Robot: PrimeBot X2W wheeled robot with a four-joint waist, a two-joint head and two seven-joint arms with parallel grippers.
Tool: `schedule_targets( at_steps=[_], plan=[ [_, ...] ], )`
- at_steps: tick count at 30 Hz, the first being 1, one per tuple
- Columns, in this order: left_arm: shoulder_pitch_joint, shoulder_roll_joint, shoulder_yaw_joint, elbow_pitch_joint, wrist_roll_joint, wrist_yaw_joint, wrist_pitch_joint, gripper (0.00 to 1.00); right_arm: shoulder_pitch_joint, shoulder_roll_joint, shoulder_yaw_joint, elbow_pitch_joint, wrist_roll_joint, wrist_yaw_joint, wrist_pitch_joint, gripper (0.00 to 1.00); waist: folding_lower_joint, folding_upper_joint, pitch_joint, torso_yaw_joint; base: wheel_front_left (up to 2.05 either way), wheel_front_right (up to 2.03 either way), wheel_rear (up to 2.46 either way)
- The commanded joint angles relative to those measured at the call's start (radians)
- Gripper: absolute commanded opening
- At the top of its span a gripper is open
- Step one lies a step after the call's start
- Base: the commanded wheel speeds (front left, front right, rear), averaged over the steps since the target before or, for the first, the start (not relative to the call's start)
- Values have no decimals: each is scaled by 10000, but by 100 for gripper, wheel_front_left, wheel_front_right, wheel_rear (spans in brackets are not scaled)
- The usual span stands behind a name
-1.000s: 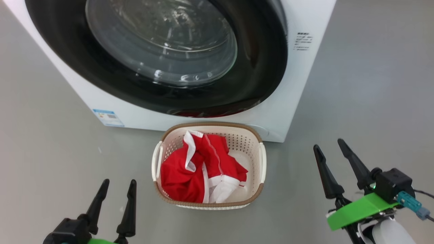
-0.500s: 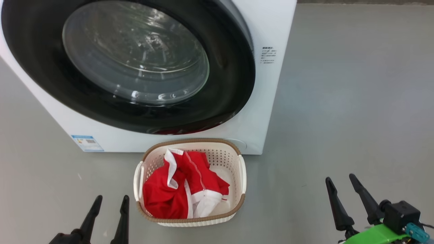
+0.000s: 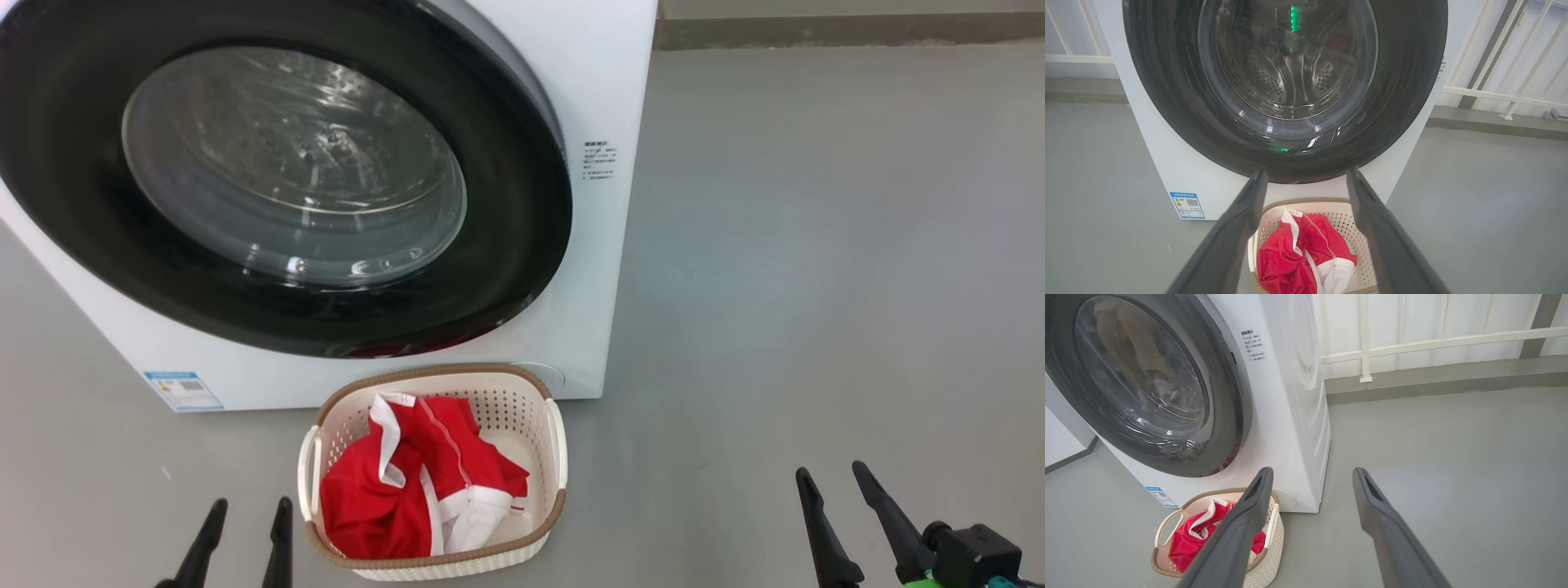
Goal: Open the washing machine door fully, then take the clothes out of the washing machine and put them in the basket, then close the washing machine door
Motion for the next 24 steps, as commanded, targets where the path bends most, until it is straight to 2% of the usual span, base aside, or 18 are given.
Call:
schedule_targets(
  at_steps=[1,24],
  plan=[
    [-71,165,384,-266,105,-54,-122,100,-82,-115,195,-237,3,-11,-36,100,0,0,-45,-48,0,0,0],
    [23,68,529,-375,202,-54,-122,100,218,-32,-19,-233,-47,-11,-36,100,0,0,-159,-109,0,0,0]
  ],
)
